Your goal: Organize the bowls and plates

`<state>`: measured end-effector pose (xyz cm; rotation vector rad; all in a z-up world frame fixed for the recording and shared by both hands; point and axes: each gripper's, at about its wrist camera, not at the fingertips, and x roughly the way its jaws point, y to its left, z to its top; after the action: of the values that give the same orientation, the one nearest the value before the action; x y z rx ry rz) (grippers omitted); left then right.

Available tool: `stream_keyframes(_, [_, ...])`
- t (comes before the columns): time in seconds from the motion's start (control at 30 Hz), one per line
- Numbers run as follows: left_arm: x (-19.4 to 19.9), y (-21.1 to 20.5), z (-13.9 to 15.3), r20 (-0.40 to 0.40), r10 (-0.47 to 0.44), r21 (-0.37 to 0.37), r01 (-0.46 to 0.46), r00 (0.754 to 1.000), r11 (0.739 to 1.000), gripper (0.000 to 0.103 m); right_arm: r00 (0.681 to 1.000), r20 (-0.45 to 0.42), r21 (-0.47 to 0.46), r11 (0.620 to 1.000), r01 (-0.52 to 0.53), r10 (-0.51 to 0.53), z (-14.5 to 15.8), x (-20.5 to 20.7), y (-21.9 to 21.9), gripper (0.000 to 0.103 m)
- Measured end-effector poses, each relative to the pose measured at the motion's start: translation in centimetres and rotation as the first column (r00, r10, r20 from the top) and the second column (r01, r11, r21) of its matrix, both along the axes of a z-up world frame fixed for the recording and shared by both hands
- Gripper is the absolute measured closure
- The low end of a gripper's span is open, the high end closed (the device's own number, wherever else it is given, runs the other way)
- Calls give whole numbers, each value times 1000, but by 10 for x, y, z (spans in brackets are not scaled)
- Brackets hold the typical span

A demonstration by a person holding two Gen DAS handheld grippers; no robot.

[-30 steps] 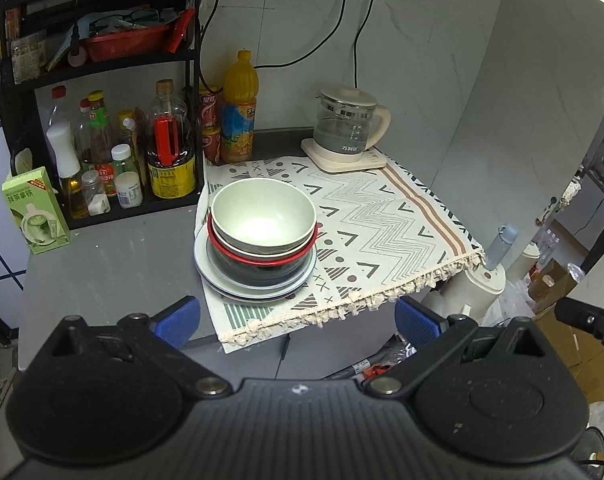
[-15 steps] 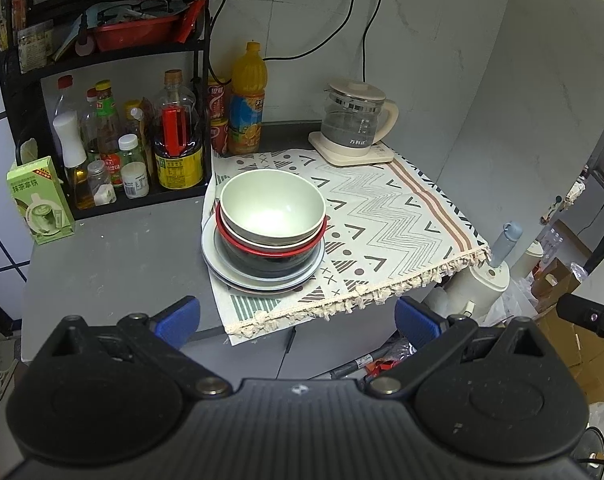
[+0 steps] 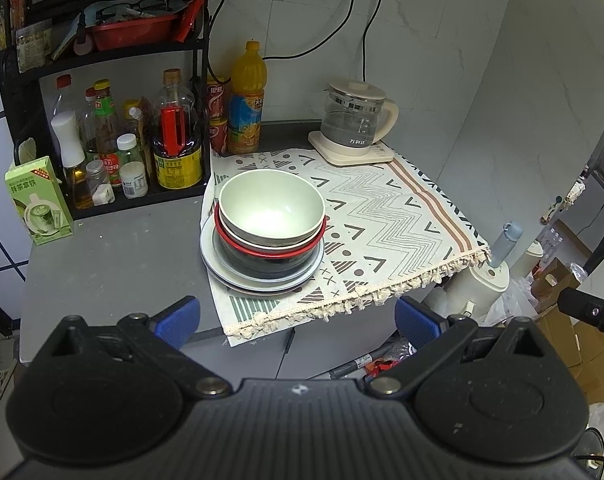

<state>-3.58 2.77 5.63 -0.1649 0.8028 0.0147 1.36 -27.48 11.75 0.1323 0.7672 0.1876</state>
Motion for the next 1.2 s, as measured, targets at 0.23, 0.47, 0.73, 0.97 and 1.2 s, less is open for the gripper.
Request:
stream_keyframes(0.23, [1, -2, -2, -5, -2, -5, 2, 1000, 1000, 1, 1000, -1, -10, 1000, -3, 3, 0, 0, 1, 0])
stream_keyframes(0.47, [1, -3, -2, -7, -2, -4, 2, 1000, 1000, 1, 1000, 1, -24, 1000, -16, 16, -2, 0, 5, 0])
stream_keyframes(0.73, [2, 0, -6, -16, 0, 5, 0, 1000, 1000, 1, 1000, -3, -28, 1000, -7, 7, 0, 3, 5, 0])
stream_keyframes(0.97, [7, 5, -5, -23, 1, 9, -1, 1000, 1000, 1, 1000, -6, -41, 999, -3, 3, 0, 7, 7, 0])
stream_keyframes(1.2, [11, 3, -6, -26, -2, 17, 2, 1000, 1000, 0, 1000, -14, -41, 999, -2, 1, -2, 9, 7, 0])
